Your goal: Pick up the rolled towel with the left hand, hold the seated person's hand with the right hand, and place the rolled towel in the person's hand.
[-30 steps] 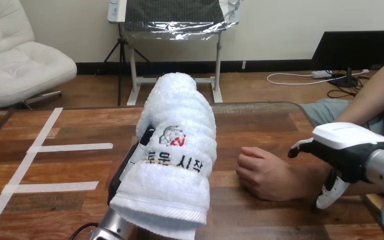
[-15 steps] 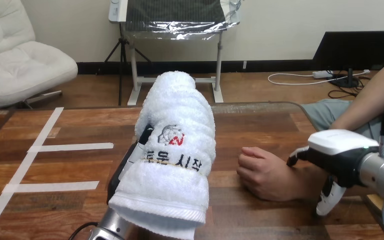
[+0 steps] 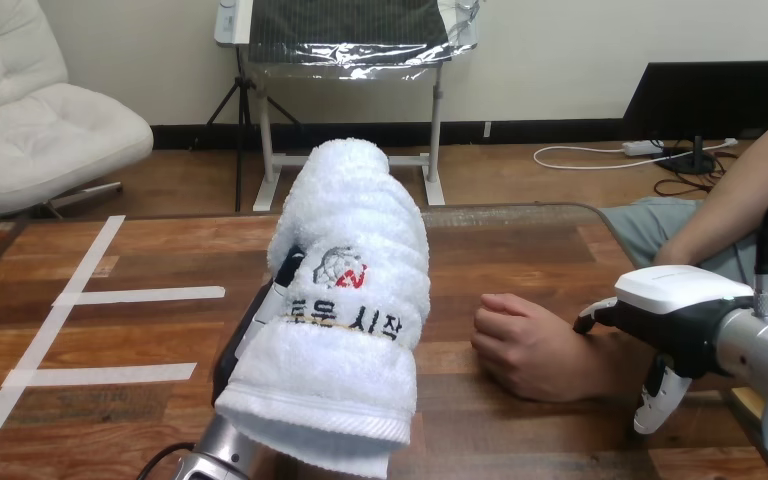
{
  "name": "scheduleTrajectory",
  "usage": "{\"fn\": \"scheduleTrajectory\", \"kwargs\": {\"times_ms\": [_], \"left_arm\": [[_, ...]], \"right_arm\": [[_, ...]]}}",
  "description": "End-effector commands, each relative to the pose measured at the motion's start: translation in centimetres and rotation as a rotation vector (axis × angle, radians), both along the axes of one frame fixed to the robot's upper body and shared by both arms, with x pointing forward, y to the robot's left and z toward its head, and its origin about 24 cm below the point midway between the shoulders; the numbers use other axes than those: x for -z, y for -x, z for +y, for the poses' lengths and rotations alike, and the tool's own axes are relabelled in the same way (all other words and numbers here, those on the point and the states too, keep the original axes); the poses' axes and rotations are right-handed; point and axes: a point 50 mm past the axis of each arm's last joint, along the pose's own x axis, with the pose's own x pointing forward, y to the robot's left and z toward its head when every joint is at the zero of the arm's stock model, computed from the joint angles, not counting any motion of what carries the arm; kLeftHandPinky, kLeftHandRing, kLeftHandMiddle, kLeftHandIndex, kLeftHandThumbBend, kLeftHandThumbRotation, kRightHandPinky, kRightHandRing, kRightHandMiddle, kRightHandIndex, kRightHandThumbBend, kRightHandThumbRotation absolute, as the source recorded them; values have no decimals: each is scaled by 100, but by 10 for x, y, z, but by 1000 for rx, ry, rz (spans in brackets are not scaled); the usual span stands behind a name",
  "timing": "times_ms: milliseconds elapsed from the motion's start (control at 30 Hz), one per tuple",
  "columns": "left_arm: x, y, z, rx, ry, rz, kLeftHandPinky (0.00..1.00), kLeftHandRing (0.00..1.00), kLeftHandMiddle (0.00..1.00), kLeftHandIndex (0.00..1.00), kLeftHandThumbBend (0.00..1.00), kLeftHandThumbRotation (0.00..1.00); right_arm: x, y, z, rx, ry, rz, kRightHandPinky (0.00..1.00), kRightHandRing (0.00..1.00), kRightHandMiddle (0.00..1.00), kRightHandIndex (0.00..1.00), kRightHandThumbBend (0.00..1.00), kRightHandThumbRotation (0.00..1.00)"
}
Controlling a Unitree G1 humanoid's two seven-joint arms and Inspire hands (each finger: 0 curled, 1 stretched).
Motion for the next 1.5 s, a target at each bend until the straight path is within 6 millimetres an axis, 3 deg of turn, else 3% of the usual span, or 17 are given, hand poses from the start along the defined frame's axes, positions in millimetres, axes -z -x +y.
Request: {"fn": "scheduleTrajectory", "kwargs": {"times_ms": [0, 1467], "left_arm": [[-24, -7, -18, -5, 95, -105, 19, 28, 38, 50, 55, 1], [-23, -4, -14, -8, 58, -121, 19, 30, 39, 51, 52, 2]], "right_arm": [[-18, -11, 3, 2, 16, -74, 91, 96, 95, 89, 75, 5], [-12, -8, -9, 174, 29, -98, 91, 95, 97, 91, 67, 6]]}}
